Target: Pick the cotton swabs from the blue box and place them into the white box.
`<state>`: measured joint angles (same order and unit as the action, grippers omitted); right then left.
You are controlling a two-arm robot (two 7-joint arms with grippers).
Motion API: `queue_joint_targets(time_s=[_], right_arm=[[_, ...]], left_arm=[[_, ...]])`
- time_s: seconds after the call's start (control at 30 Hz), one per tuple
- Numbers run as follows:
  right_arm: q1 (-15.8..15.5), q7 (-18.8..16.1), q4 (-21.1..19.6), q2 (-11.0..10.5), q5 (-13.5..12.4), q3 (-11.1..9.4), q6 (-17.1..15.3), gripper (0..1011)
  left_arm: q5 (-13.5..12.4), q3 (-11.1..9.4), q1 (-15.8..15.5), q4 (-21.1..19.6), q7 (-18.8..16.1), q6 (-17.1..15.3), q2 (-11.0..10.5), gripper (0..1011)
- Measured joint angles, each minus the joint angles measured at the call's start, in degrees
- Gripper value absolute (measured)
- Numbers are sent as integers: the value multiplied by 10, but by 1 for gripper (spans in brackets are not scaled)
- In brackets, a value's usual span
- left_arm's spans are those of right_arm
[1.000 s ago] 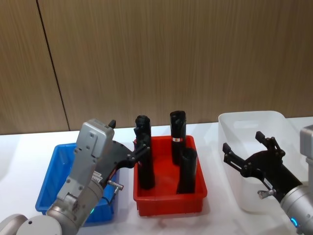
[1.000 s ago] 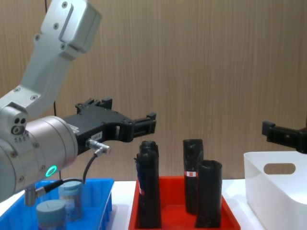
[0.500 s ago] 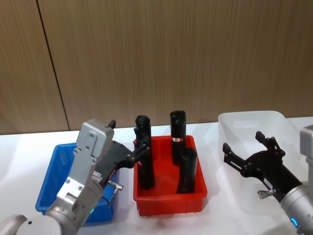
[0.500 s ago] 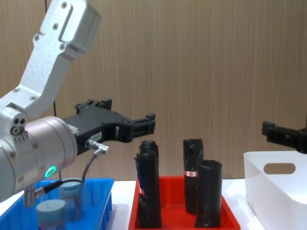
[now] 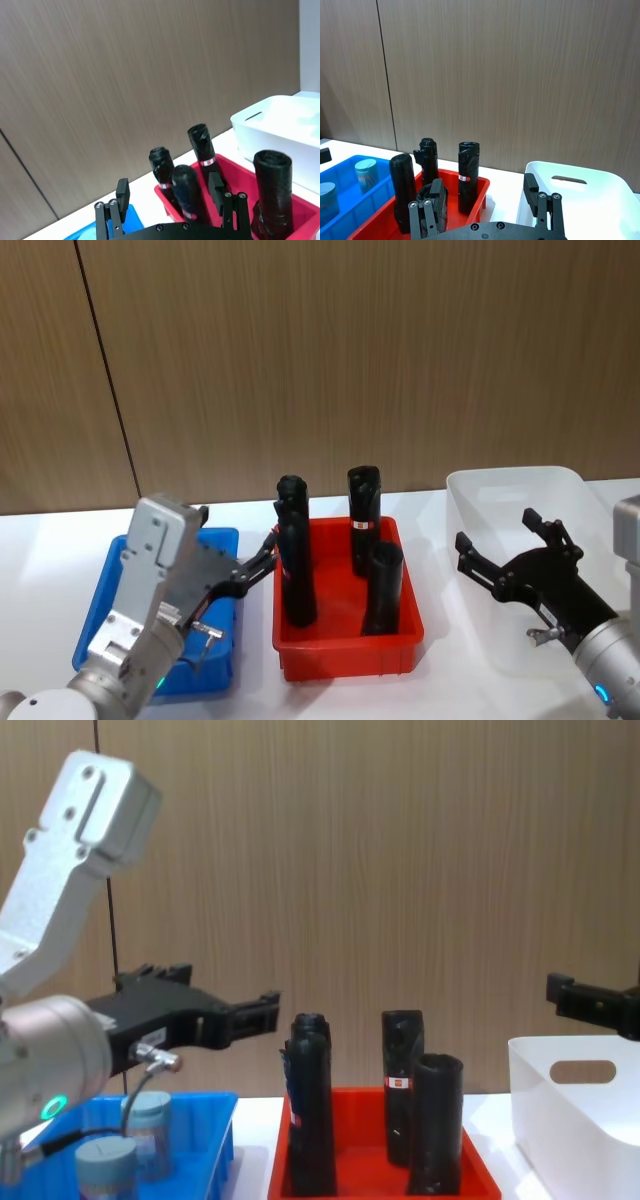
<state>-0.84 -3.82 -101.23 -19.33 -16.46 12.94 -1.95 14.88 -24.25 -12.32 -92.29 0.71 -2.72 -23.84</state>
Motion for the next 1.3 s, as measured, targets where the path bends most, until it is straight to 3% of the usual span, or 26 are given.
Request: queue_joint_targets(time_s=[0.33,0.67,0.97,1.3], right_arm=[[0,0,0,0,0,0,0,1002],[0,0,0,0,0,0,0,1002],[0,0,0,0,0,0,0,1002],[0,0,0,0,0,0,0,1002]], left_arm=[[45,19,20,-3,-18,-30,-24,1000],[107,44,35,1,-39,-80,-49,1000],[144,59,29,27,-39,-122,-54,1000],[168,67,9,70,-21,-152,-48,1000]])
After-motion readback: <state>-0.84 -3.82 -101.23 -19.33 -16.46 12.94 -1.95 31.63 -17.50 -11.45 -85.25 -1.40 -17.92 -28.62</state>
